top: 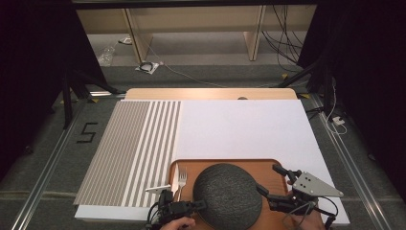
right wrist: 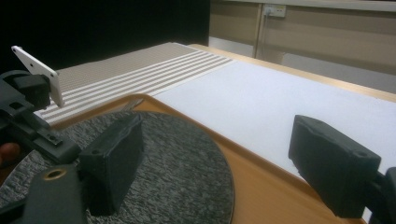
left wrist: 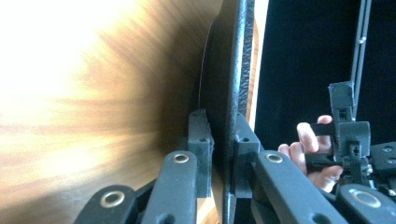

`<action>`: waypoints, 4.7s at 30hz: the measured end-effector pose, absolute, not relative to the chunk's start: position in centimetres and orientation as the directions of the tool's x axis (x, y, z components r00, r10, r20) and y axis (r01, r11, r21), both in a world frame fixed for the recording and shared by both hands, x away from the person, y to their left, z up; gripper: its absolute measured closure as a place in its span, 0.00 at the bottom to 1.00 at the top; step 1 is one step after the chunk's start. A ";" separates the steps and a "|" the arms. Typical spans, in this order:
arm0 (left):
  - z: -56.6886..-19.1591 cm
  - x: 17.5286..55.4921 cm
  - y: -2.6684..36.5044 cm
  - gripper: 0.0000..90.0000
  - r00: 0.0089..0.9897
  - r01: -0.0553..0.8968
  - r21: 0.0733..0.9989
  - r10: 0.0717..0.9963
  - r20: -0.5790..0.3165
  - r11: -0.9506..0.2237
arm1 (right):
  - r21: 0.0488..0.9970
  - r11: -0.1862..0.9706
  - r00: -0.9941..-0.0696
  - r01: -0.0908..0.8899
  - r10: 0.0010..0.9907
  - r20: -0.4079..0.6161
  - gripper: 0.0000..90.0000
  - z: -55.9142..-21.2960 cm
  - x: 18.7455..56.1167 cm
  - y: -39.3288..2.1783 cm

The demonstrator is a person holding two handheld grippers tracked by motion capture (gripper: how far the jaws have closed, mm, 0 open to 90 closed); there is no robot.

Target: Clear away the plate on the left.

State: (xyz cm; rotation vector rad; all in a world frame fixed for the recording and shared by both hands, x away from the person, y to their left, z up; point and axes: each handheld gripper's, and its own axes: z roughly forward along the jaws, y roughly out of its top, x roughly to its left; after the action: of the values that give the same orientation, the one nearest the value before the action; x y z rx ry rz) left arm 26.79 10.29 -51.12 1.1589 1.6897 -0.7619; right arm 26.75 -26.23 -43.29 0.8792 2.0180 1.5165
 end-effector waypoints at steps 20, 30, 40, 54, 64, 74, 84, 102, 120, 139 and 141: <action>-51.0 26.9 10.6 0.78 -0.116 0.942 0.028 0.403 -0.908 0.333 | 0.958 0.190 -0.688 0.214 0.726 0.010 0.21 -43.3 26.7 -26.2; -50.9 26.9 10.2 0.62 -0.104 0.957 0.030 0.436 -0.894 0.290 | 0.959 0.190 -0.691 0.209 0.723 0.008 0.22 -43.3 26.7 -26.2; -50.5 27.0 10.1 0.51 -0.067 0.964 0.058 0.450 -0.890 0.259 | 0.959 0.189 -0.691 0.210 0.722 0.009 0.21 -43.3 26.7 -26.2; -49.7 27.7 10.9 0.45 -0.020 0.952 0.139 0.509 -0.861 0.273 | 0.958 0.193 -0.692 0.214 0.721 0.009 0.21 -43.2 26.7 -26.2; -48.8 28.2 11.9 0.42 0.048 0.931 0.240 0.561 -0.826 0.274 | 0.957 0.194 -0.693 0.216 0.721 0.010 0.21 -43.2 26.6 -26.2; -47.3 28.2 12.2 0.40 0.168 0.895 0.382 0.622 -0.765 0.229 | 0.957 0.194 -0.693 0.217 0.721 0.011 0.21 -43.2 26.6 -26.2; -45.8 28.1 12.2 0.39 0.292 0.847 0.505 0.645 -0.706 0.169 | 0.957 0.192 -0.695 0.216 0.719 0.012 0.21 -43.2 26.6 -26.2; -42.9 28.1 12.7 0.34 0.557 0.663 0.748 0.642 -0.527 0.039 | 0.957 0.191 -0.697 0.217 0.717 0.015 0.21 -43.2 26.6 -26.2; -42.2 28.3 13.8 0.29 0.670 0.492 0.870 0.653 -0.352 -0.036 | 0.957 0.189 -0.696 0.219 0.717 0.017 0.21 -43.2 26.6 -26.2; -42.3 28.6 15.8 0.24 0.694 0.373 0.927 0.677 -0.246 -0.046 | 0.959 0.179 -0.692 0.222 0.721 0.025 0.21 -43.2 26.7 -26.3; -42.3 28.6 15.9 0.21 0.696 0.364 0.930 0.677 -0.239 -0.046 | 0.960 0.177 -0.692 0.219 0.721 0.025 0.21 -43.2 26.7 -26.3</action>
State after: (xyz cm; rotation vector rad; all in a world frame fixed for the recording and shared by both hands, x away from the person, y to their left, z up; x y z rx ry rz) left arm 28.59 15.93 -42.31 1.6578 0.8539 0.3115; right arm 26.68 -26.33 -43.20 0.8837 2.0212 1.5317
